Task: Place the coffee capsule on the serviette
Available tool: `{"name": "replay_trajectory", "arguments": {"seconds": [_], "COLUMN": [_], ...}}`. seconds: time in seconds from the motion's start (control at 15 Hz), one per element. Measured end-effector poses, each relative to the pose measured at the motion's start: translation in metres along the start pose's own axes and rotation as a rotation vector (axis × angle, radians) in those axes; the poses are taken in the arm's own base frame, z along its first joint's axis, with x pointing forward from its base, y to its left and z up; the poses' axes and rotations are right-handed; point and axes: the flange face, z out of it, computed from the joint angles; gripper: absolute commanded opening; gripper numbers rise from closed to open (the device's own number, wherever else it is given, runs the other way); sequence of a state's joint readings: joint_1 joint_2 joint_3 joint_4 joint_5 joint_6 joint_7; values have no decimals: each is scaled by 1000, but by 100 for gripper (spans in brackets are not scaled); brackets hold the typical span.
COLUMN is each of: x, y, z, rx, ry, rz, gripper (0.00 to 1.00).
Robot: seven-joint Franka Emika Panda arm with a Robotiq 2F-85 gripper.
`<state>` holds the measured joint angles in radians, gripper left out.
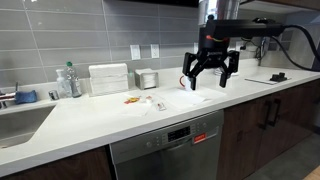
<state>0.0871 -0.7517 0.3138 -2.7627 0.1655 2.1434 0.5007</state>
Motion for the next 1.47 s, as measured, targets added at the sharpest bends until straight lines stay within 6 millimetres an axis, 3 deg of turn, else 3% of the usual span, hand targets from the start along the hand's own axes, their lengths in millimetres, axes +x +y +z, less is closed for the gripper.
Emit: {"name": "replay_trajectory", "arguments": {"seconds": [0.33, 0.67, 1.0, 1.47], "x": [26, 76, 126, 170], "y": [-17, -32, -57, -98], "z": [-35, -54, -35, 27], "rx": [61, 91, 54, -20], "ry": [90, 140, 139, 85], "rz": [-13, -1, -30, -22], "gripper": [100, 100, 100, 100]}}
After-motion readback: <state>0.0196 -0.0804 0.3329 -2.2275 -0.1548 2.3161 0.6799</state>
